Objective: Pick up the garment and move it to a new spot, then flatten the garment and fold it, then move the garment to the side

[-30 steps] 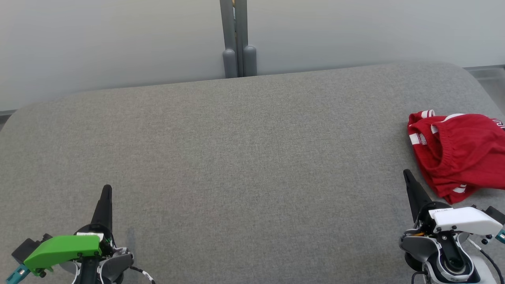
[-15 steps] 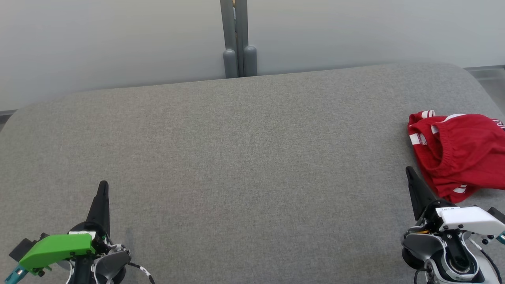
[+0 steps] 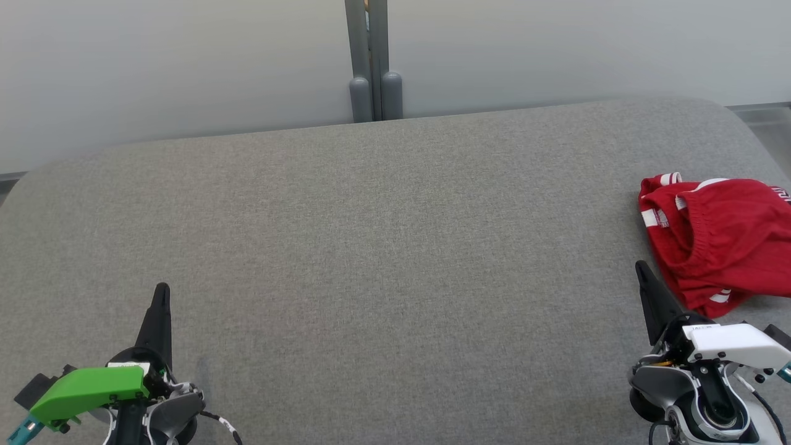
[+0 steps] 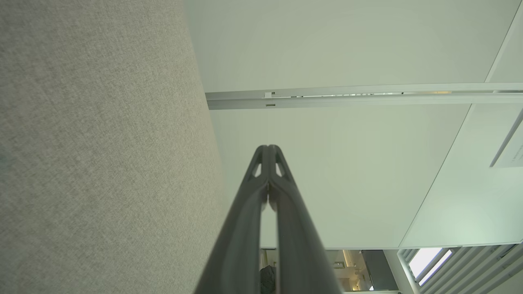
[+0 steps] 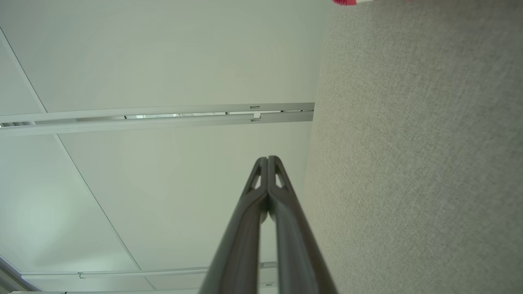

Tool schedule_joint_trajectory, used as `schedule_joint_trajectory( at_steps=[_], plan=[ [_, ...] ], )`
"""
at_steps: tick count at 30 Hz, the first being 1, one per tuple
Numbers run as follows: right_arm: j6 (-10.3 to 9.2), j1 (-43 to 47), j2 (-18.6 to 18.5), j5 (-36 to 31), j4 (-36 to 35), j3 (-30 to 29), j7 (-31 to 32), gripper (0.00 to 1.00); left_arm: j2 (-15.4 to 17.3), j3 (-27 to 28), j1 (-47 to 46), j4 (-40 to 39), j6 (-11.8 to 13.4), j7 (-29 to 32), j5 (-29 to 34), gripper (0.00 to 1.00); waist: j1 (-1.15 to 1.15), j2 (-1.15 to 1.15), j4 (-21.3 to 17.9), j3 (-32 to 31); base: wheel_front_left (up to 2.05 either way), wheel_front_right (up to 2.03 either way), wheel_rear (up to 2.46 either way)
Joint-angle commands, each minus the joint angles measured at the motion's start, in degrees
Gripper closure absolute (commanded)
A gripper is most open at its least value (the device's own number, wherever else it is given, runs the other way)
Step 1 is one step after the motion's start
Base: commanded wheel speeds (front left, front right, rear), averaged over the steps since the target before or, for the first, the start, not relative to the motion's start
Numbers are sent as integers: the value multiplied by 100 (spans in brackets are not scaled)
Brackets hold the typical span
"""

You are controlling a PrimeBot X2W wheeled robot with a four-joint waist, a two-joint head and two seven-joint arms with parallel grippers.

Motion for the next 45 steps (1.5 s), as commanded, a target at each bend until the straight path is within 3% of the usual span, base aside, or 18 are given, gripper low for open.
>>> schedule_joint_trajectory(
  at_steps=[1, 45],
  plan=[
    [2, 58, -19, 33, -24, -10, 16, 100, 35, 9, -72, -26, -27, 33, -7, 100, 0, 0, 0, 0, 0, 0, 0],
    [2, 59, -19, 34, -23, -8, 15, 100, 36, 9, -72, -26, -27, 33, -7, 100, 0, 0, 0, 0, 0, 0, 0]
  ],
)
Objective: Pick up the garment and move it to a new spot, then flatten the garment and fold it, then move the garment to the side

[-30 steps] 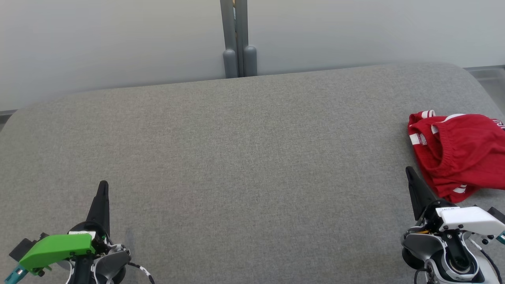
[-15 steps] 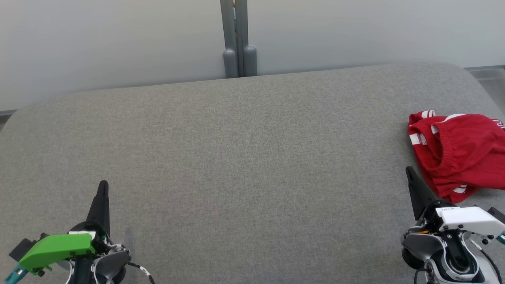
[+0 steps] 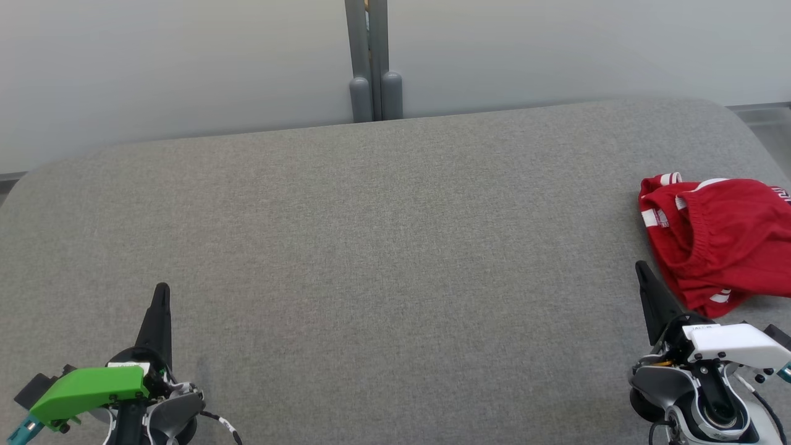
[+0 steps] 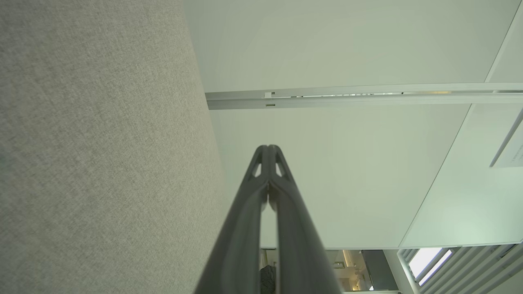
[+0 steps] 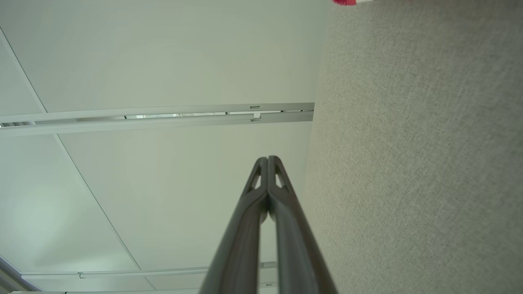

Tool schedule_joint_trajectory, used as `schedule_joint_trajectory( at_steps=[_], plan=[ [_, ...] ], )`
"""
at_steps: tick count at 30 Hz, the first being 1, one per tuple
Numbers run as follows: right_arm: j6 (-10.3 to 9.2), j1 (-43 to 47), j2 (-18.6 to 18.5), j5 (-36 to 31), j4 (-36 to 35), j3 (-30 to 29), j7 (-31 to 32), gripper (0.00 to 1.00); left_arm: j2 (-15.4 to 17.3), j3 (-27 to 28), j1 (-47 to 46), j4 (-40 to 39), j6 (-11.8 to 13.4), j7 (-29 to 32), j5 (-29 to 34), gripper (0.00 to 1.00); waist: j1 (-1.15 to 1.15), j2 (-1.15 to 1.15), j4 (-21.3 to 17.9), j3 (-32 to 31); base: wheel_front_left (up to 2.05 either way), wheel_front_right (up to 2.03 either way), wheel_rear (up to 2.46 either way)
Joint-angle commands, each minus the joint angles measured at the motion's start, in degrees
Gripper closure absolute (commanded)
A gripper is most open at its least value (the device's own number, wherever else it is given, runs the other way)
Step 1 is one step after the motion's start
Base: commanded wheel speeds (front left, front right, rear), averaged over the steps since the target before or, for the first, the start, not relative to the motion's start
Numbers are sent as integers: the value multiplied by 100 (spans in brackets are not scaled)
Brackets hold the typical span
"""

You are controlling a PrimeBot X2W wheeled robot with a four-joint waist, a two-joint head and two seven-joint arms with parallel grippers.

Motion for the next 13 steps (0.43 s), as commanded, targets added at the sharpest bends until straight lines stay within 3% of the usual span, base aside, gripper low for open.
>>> schedule_joint_trajectory(
  at_steps=[1, 13],
  plan=[
    [2, 58, -19, 34, -22, -8, 15, 100, 36, 9, -72, -25, -27, 33, -6, 100, 0, 0, 0, 0, 0, 0, 0],
    [2, 58, -19, 35, -22, -8, 14, 100, 36, 9, -72, -26, -27, 33, -6, 100, 0, 0, 0, 0, 0, 0, 0]
  ],
)
